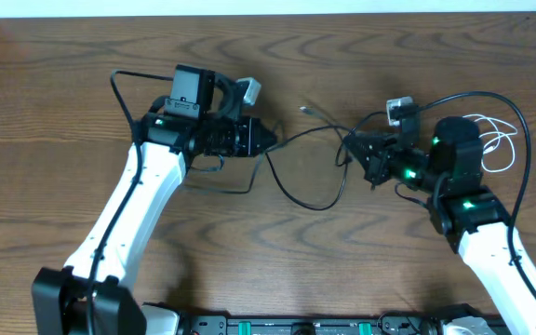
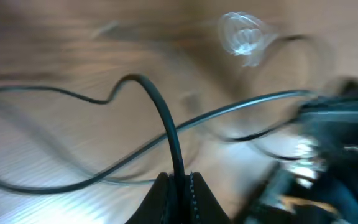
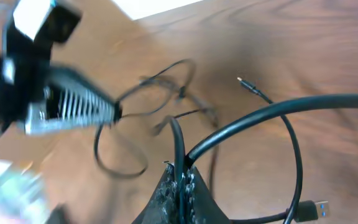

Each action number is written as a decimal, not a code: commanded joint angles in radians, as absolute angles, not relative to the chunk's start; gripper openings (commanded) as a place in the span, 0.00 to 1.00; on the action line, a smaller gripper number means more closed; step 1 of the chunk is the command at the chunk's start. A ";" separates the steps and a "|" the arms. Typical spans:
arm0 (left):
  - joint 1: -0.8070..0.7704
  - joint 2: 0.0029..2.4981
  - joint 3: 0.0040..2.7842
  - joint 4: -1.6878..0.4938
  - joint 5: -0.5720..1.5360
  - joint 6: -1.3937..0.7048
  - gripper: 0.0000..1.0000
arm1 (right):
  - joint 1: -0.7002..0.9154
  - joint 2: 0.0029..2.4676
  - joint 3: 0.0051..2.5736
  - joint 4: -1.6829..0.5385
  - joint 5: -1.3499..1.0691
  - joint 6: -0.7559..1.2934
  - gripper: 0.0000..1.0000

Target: Untangle cables

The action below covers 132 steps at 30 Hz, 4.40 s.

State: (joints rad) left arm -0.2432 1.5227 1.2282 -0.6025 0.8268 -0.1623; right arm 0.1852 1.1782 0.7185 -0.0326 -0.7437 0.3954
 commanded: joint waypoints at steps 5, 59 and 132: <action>-0.246 1.458 1.229 -0.471 1.153 -0.322 0.07 | 0.150 1.265 0.719 -0.020 -0.938 0.359 0.01; -0.321 1.457 1.229 -0.394 0.982 -0.923 0.07 | 0.349 1.401 0.719 0.598 -1.110 0.815 0.29; -0.167 1.459 0.881 -0.530 0.348 -0.982 0.54 | 0.178 1.401 0.719 0.511 -1.143 0.791 0.01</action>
